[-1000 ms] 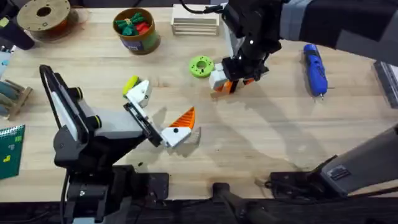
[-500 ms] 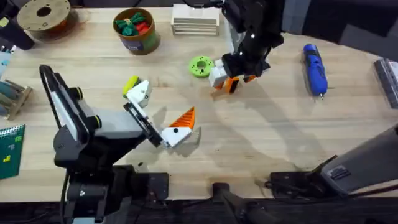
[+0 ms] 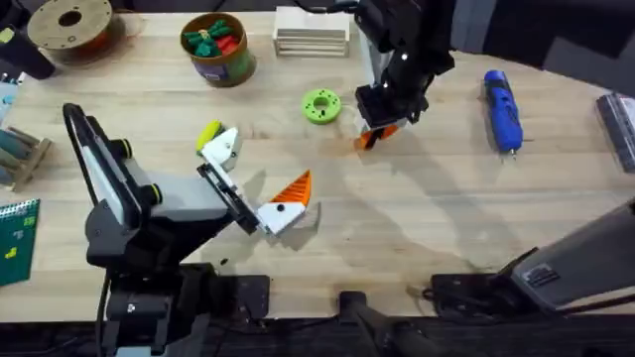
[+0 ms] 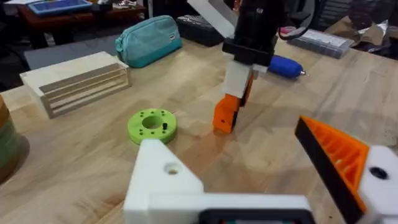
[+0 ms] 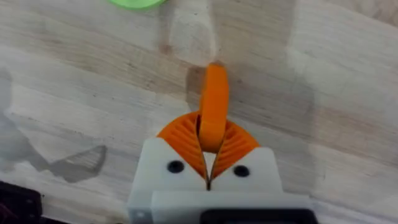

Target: Pick up the gripper from the table and insert it into the empty holder that is missing its gripper. Then pick up a screw, insert it into the mounting hole, and use the screwdriver to tighten it. Finally, clean up the table by picking up the vegetable and placing it into the bucket.

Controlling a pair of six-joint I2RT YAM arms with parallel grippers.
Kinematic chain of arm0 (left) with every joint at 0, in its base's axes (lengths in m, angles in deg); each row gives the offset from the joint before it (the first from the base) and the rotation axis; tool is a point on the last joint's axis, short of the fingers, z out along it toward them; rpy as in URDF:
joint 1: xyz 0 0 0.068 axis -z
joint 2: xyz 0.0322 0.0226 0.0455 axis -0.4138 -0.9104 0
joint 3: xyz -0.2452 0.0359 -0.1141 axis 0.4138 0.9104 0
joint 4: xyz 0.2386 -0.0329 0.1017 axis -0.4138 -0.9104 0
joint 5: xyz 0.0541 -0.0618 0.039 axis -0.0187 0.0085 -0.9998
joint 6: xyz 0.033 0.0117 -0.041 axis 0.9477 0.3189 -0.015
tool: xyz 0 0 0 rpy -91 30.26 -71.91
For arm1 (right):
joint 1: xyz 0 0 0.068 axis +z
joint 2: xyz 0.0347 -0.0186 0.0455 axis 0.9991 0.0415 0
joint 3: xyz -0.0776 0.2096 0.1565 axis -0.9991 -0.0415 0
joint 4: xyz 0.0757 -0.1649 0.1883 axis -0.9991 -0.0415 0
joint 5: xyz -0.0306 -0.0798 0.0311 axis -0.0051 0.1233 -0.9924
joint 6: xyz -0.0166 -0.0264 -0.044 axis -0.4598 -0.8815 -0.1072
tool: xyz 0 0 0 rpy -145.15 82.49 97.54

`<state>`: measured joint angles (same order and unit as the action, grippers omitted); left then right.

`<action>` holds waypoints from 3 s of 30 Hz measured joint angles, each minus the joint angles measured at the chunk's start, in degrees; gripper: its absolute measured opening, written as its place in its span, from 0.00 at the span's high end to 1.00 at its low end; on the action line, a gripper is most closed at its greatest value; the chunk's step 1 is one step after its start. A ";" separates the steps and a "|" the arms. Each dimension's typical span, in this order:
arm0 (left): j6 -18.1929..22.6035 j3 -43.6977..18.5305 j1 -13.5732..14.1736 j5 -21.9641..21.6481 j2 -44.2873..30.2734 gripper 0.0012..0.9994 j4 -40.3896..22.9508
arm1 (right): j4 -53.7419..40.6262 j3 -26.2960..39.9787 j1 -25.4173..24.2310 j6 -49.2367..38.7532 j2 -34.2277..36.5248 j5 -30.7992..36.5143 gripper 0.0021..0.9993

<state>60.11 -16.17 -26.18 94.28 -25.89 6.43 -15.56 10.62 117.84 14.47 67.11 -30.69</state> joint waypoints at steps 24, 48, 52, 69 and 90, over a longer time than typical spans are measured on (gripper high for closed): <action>0.00 0.00 0.00 0.00 -0.01 0.07 0.00 | -17.75 12.25 -19.10 -16.42 -3.65 -32.02 1.00; -0.02 0.00 0.00 0.00 0.00 0.07 0.00 | 24.27 -32.39 -30.04 -15.95 -23.41 -66.73 1.00; 0.00 0.00 0.00 0.00 -0.02 0.07 0.00 | 38.64 -32.35 -24.24 -13.16 -12.43 -77.12 1.00; 0.00 0.00 0.00 2.16 -0.02 0.07 -0.33 | 59.80 -26.93 -10.97 10.09 -4.83 -86.31 1.00; 0.02 0.00 0.00 4.74 -0.02 0.07 -0.63 | 71.95 -26.18 -5.88 19.36 2.25 -86.31 1.00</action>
<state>60.13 -16.17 -26.18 99.02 -25.91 5.79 56.40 -15.56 111.96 33.83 69.36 -117.00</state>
